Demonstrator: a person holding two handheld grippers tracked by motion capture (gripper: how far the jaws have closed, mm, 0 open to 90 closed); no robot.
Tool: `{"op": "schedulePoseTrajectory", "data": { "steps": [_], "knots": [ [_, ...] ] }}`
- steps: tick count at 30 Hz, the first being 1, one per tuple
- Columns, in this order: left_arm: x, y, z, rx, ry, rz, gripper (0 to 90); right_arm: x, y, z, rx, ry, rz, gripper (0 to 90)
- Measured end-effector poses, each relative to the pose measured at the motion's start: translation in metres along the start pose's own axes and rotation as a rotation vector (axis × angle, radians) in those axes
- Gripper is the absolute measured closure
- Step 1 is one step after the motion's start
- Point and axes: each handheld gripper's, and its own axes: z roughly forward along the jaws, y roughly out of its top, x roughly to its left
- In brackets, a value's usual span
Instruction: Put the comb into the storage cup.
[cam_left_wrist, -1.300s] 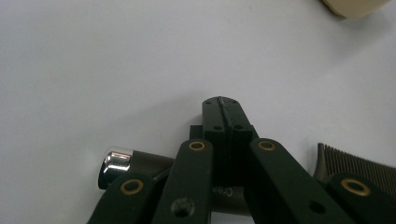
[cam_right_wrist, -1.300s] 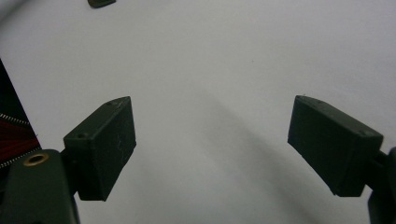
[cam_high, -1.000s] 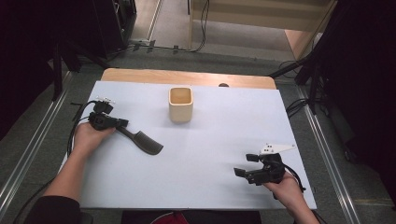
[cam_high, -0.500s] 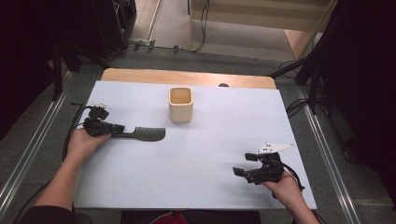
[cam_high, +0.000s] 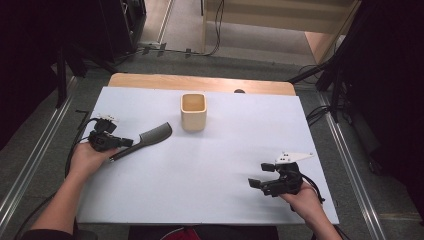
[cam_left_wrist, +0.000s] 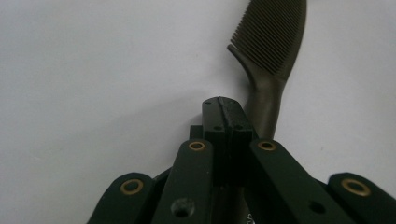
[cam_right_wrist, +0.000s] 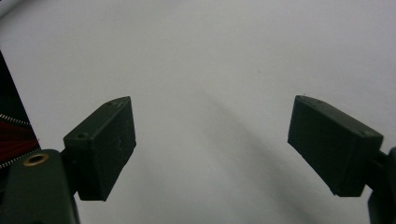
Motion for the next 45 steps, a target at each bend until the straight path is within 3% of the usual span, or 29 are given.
{"op": "schedulePoseTrajectory", "data": {
  "steps": [12, 17, 20, 21, 27, 30, 38, 45],
  "knots": [
    [-0.006, -0.006, 0.000, 0.009, -0.016, -0.002, 90.0, 0.000, 0.000, 0.000, -0.002, 0.001, -0.004, 13.6],
    [-0.002, -0.007, -0.003, -0.025, -0.015, -0.020, 87.7, 0.000, 0.000, 0.000, 0.000, 0.000, -0.005, 13.6],
    [-0.004, -0.007, -0.010, -0.069, -0.015, -0.031, 78.8, 0.000, 0.000, 0.000, 0.001, -0.001, -0.003, 13.6],
    [-0.007, -0.006, -0.015, -0.091, -0.022, -0.030, 78.8, 0.000, 0.000, 0.000, 0.000, -0.002, -0.002, 13.6],
    [-0.032, -0.006, -0.028, -0.154, -0.064, 0.006, 57.1, 0.000, 0.000, 0.000, 0.000, -0.002, -0.008, 13.6],
    [-0.039, -0.007, -0.028, -0.181, -0.100, -0.006, 51.5, 0.001, 0.000, 0.000, 0.000, -0.004, -0.010, 13.6],
    [-0.059, -0.011, -0.027, -0.194, -0.123, 0.026, 39.2, 0.000, 0.000, 0.000, 0.005, -0.010, -0.010, 13.6],
    [-0.077, -0.021, -0.026, -0.192, -0.177, 0.055, 36.3, 0.001, 0.000, 0.001, 0.004, -0.013, -0.012, 13.6]
  ]
}}
